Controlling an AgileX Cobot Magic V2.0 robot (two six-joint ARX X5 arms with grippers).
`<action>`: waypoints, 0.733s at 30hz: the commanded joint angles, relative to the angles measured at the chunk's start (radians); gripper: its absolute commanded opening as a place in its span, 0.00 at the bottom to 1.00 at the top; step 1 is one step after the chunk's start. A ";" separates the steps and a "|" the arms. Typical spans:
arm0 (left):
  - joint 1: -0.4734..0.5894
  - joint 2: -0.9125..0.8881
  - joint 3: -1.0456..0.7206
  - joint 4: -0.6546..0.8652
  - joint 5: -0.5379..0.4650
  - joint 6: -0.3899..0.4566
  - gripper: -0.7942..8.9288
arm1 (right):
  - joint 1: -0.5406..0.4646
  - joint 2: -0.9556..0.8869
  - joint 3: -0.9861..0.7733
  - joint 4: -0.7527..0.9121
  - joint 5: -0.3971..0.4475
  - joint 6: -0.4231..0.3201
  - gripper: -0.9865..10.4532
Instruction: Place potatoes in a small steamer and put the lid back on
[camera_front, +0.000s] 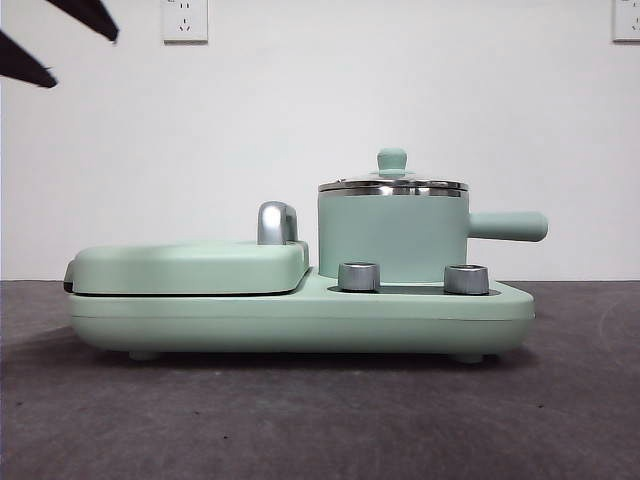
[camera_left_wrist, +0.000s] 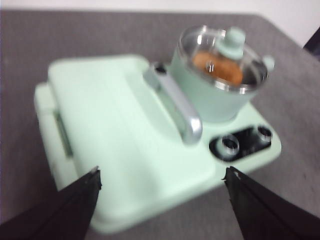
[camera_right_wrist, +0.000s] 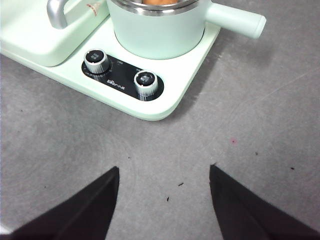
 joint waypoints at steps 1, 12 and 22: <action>-0.002 -0.008 0.005 -0.071 0.005 -0.006 0.49 | 0.005 0.001 0.007 0.008 -0.001 0.012 0.34; -0.004 -0.027 0.005 -0.094 0.027 0.000 0.09 | 0.005 0.001 0.008 0.045 -0.003 0.010 0.10; -0.003 -0.028 0.005 -0.109 0.027 0.000 0.09 | 0.005 0.000 0.008 0.046 -0.001 0.010 0.10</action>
